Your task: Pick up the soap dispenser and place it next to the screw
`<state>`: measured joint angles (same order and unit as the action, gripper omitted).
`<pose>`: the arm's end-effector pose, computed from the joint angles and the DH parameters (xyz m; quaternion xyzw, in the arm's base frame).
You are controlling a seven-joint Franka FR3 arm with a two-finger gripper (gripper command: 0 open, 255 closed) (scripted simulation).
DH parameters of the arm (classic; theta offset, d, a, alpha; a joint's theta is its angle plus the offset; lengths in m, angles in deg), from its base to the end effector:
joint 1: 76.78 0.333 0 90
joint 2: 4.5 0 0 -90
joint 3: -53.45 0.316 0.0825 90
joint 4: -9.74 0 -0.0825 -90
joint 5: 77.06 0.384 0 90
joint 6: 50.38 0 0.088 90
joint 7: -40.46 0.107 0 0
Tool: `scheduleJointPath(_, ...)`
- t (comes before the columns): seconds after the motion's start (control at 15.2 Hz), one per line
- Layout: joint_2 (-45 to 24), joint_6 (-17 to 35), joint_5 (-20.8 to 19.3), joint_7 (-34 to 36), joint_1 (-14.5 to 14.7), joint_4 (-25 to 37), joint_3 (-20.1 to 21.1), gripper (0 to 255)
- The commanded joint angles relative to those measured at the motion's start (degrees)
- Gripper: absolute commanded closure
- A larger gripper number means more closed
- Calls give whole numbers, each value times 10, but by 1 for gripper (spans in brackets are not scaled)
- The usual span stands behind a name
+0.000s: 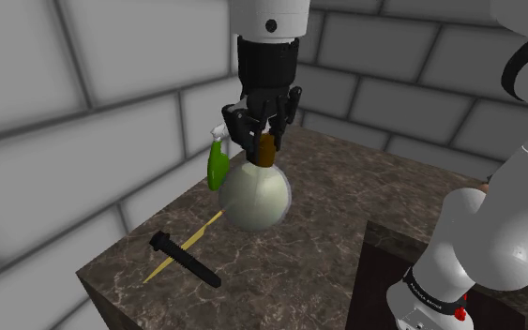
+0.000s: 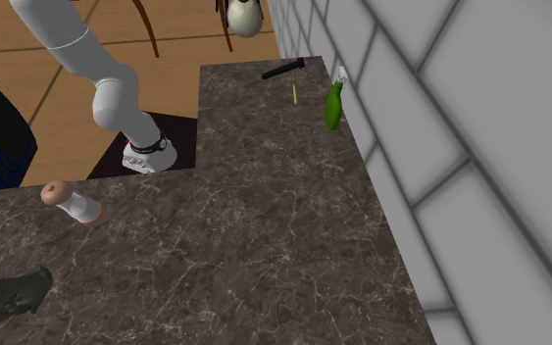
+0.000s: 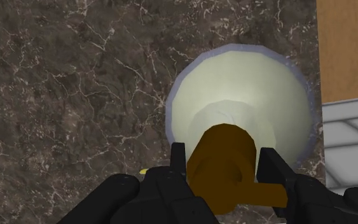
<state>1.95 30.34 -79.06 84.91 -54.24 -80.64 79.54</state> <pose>0.3258 0.3863 0.6613 0.9980 0.0321 0.0073 0.0533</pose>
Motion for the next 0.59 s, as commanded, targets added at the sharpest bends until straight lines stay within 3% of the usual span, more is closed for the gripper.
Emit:
scheduleJointPath(0.0, 1, 13, 2, 10, 4, -15, 5, 255)
scheduleJointPath(0.53, 21, 79, 10, 7, 3, -97, 1, 255)
